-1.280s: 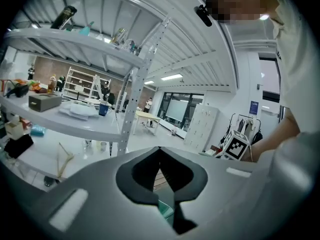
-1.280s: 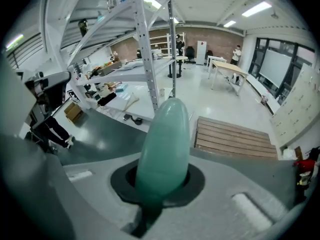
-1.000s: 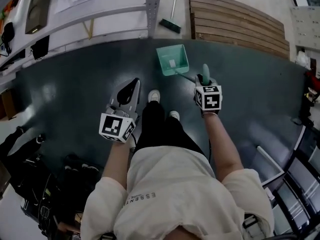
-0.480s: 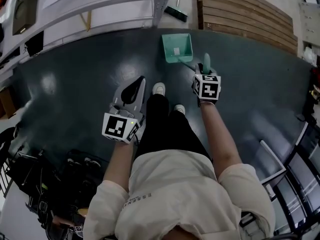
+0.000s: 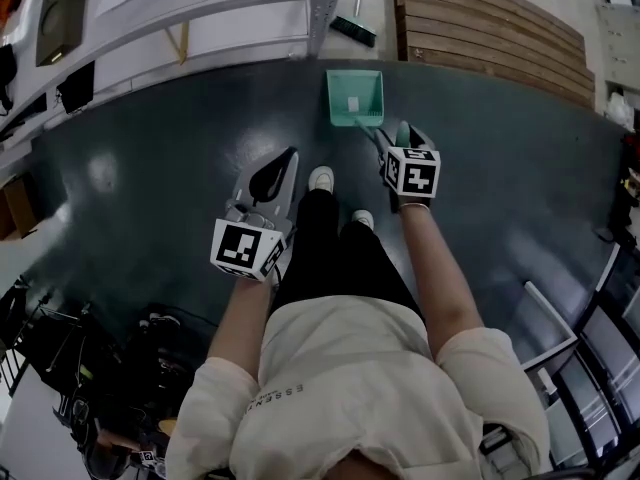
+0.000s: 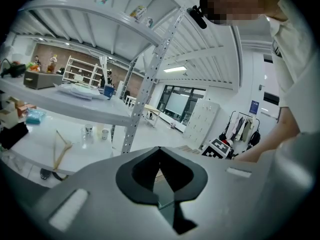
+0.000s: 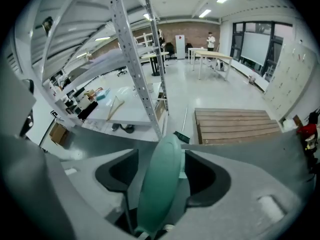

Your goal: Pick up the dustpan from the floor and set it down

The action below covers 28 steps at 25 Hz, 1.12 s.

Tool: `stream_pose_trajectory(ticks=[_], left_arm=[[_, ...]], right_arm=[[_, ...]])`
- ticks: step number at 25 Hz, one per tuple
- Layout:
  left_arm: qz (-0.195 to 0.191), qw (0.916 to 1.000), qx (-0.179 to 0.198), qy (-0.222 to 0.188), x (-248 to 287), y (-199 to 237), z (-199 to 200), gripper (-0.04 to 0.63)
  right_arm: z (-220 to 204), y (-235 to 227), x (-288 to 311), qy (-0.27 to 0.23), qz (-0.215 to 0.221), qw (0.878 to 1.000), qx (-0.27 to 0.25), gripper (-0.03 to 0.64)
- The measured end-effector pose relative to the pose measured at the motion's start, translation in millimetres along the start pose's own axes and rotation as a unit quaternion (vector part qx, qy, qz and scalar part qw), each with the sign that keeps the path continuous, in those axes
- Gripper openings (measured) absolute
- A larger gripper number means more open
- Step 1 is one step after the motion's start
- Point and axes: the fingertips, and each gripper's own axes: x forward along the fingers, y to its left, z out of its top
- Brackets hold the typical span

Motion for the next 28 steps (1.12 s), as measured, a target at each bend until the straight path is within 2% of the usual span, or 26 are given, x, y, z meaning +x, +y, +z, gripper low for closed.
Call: stream_pose_trajectory(ticks=[4,8,11,12,13,14,17,20,24,28], left_arm=[[-0.007,0.9998,0.014,-0.01,-7,-17,21,0.014],[-0.012,0.9988,0.031,-0.036,-16,-44,53,0.014],[-0.014,0.9972,0.044,-0.06,-26,-71,76,0.014],[-0.014,0.9965,0.047,-0.067,-30,-81,83,0.014],[-0.014,0.9958,0.049,-0.076,-34,-91,90,0.014],[-0.013,0.995,0.051,-0.085,-38,-102,97,0.014],[-0.017,0.9925,0.061,-0.105,-50,-136,110,0.014],[-0.028,0.9907,0.079,-0.108,-61,-173,111,0.014],[-0.03,0.9865,0.102,-0.125,-77,-222,111,0.014],[-0.024,0.9854,0.107,-0.13,-108,-270,81,0.014]], right_arm=[[31,0,-47,-0.06,0.01,0.998,0.004,0.295],[65,-7,-118,-0.143,0.02,0.989,0.001,0.293],[70,-15,-171,-0.174,0.028,0.984,-0.005,0.266],[69,-18,-190,-0.186,0.027,0.982,-0.008,0.177],[69,-23,-209,-0.201,0.023,0.979,-0.014,0.047],[69,-28,-228,-0.22,0.02,0.975,-0.023,-0.006],[70,-34,-273,-0.272,0.023,0.96,-0.067,-0.006],[56,-33,-306,-0.302,0.028,0.946,-0.116,-0.006],[33,-41,-340,-0.321,0.046,0.936,-0.133,-0.006],[-11,-49,-374,-0.344,0.072,0.925,-0.142,-0.006]])
